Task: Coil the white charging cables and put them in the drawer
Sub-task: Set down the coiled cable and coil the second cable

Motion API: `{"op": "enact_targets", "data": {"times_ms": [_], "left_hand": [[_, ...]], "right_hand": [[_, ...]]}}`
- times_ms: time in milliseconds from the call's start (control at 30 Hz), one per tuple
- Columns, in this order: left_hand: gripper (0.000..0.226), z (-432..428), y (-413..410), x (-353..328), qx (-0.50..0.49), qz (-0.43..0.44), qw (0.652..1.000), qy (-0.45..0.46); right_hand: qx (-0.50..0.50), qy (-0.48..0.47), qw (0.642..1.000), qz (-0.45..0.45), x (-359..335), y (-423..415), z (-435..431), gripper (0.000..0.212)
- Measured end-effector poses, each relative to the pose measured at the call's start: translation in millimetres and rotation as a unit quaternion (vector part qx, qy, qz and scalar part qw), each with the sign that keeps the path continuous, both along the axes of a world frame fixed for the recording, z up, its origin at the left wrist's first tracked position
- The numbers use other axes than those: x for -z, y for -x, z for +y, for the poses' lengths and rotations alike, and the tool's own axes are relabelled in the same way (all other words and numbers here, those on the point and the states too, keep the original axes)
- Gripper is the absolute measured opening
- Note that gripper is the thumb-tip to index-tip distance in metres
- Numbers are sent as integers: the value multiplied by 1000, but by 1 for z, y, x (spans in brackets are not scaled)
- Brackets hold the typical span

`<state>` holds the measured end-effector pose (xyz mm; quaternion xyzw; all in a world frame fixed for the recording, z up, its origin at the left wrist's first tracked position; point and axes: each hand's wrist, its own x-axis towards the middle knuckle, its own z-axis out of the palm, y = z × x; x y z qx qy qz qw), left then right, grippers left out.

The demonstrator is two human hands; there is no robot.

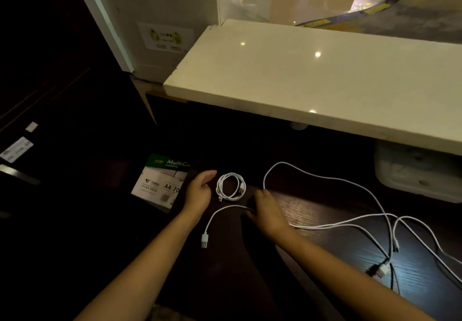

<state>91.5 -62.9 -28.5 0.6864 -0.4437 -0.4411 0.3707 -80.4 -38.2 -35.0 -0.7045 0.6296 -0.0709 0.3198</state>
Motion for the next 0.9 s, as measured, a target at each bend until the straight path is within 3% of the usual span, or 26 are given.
{"op": "enact_targets", "data": {"times_ms": [133,233,333,400,500,567,667,733,833,900], "left_hand": [[33,40,4,4,46,-58,995,65],[33,68,11,20,230,-148,955,110],[28,83,14,24,348,-199,913,73],[14,89,17,12,351,-110,930,13],[21,85,19,-20,283,83,953,-65],[23,75,18,-51,226,239,941,-76],[27,54,19,-100,193,446,872,-55],[23,37,22,-131,223,530,818,-21],[33,13,31,-176,284,609,739,48],[40,-1,41,-205,281,616,730,98]], "right_hand": [[-84,17,993,87,3,8,23,26],[-163,11,978,126,-1,11,35,27],[-170,17,981,88,-16,19,43,23],[-142,48,988,35,-29,31,43,22],[-116,97,988,-16,-51,53,37,20],[-95,113,987,-60,-68,65,34,22],[-58,151,979,-122,-92,78,30,23],[-29,164,973,-158,-102,88,27,23],[22,176,963,-205,-111,101,26,27],[48,194,956,-215,-114,107,28,25]]}}
